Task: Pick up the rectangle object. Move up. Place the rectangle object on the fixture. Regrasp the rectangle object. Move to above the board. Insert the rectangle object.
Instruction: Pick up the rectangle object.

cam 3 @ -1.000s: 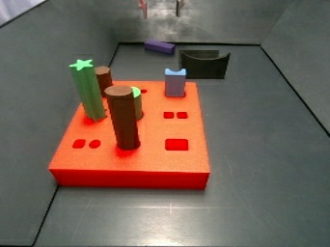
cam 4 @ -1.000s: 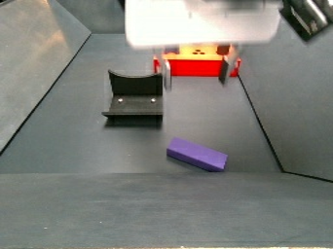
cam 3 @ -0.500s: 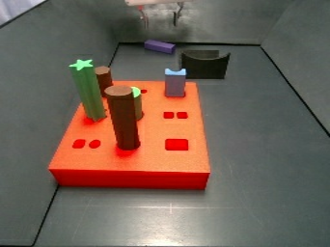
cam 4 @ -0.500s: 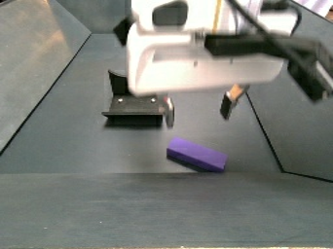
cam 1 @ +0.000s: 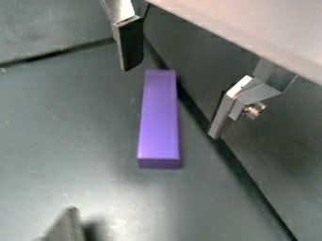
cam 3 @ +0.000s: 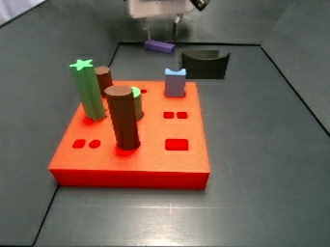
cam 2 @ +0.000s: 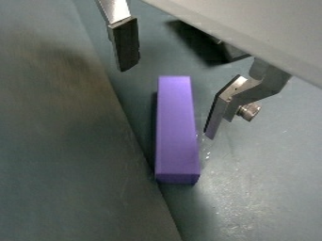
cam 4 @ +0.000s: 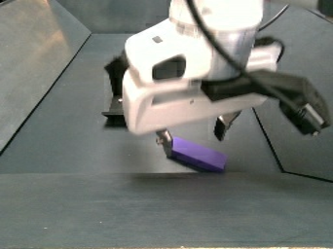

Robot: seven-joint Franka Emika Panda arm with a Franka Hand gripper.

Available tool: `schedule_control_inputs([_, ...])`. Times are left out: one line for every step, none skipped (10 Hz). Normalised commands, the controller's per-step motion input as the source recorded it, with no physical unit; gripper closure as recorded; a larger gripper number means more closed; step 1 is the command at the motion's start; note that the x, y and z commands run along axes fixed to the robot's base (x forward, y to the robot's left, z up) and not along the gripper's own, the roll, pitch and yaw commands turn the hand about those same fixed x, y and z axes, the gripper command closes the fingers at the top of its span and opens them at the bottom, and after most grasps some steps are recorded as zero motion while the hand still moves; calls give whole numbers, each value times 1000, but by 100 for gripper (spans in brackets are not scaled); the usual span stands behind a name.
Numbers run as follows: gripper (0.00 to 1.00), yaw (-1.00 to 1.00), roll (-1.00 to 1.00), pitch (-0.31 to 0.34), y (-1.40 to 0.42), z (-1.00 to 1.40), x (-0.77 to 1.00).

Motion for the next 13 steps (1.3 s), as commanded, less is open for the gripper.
schedule_control_inputs([0,363,-106,-66,0,-331,0])
schedule_control_inputs([0,446,-94,-33,-57,-306,60])
schedule_control_inputs([0,503,-14,-29,-134,-211,14])
schedule_control_inputs([0,443,0,-37,-154,-177,0])
schedule_control_inputs([0,369,0,-30,-186,-197,0])
schedule_control_inputs([0,243,0,-20,-117,-243,0])
schedule_control_inputs([0,203,-9,-6,-123,-257,0])
schedule_control_inputs([0,160,-30,-27,-100,-291,0])
schedule_control_inputs([0,69,-43,-63,-17,-260,0])
schedule_control_inputs([0,31,-44,-113,-49,-274,0])
schedule_control_inputs([0,0,0,-4,0,0,0])
schedule_control_inputs([0,9,1,0,0,0,0])
schedule_control_inputs([0,0,0,0,0,0,0])
